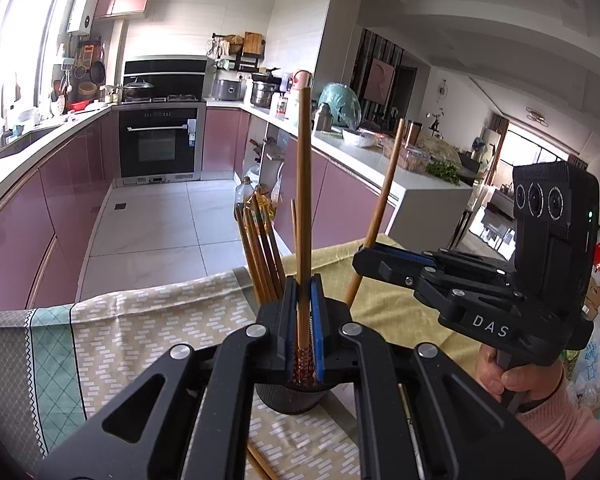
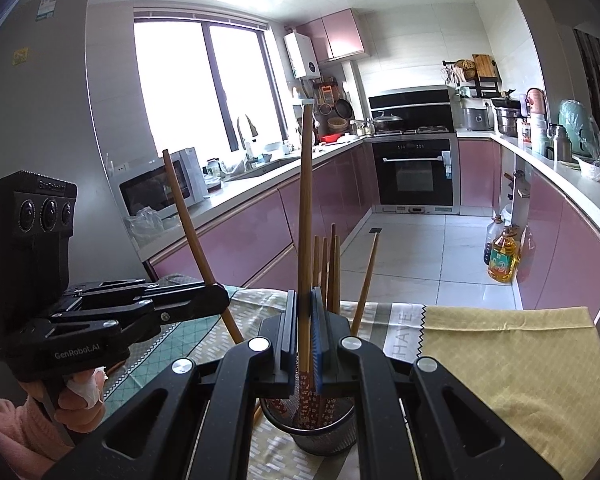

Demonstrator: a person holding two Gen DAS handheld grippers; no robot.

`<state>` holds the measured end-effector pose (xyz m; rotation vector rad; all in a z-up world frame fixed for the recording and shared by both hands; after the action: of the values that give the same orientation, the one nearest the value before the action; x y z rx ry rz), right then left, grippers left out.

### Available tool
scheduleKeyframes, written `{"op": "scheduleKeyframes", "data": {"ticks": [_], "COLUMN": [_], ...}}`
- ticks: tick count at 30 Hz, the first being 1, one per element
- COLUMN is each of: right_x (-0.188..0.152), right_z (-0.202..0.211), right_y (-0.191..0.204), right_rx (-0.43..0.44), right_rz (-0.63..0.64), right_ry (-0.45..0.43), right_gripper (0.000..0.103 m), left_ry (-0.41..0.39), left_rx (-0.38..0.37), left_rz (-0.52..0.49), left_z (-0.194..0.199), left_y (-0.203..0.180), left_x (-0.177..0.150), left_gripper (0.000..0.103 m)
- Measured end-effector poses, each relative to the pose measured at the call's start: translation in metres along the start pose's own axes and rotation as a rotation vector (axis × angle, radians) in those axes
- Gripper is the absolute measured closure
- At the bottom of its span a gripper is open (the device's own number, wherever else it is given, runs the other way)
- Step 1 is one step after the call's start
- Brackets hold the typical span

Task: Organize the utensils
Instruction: 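Lower both held chopsticks into the mesh cup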

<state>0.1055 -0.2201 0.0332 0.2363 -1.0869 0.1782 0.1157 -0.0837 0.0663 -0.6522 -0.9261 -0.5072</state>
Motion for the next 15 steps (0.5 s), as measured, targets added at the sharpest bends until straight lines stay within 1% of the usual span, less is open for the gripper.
{"op": "scheduleKeyframes", "data": {"ticks": [8,15], "right_x": [-0.007,-0.016], "right_z": [-0.016,-0.038], "right_y": [0.001,0.000], "right_rx": [-0.005,-0.002], "right_rz": [0.009,0.009], "right_ry": [0.053,0.133], "right_gripper": [0.097,0.097], "left_ry": [0.062,0.128], "left_rx": [0.007,0.000], "left_rz": [0.000,0.020], "left_z": [-0.011,-0.025], "left_y": [-0.002,0.003], "left_x": [-0.004,-0.006], "left_gripper": [0.096,0.096]}}
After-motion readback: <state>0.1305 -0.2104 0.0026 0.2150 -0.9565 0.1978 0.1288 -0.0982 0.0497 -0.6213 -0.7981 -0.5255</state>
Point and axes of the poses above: each gripper's, at about its wrist camera, not at the fingertips, and z roughly against the way its jaws point, y to its left, x to its top, the point moved 1 cm from there along -z, roughly the way its jaws point, and after that the axes turned 13 degrees about -x, right-handed, at the moved point
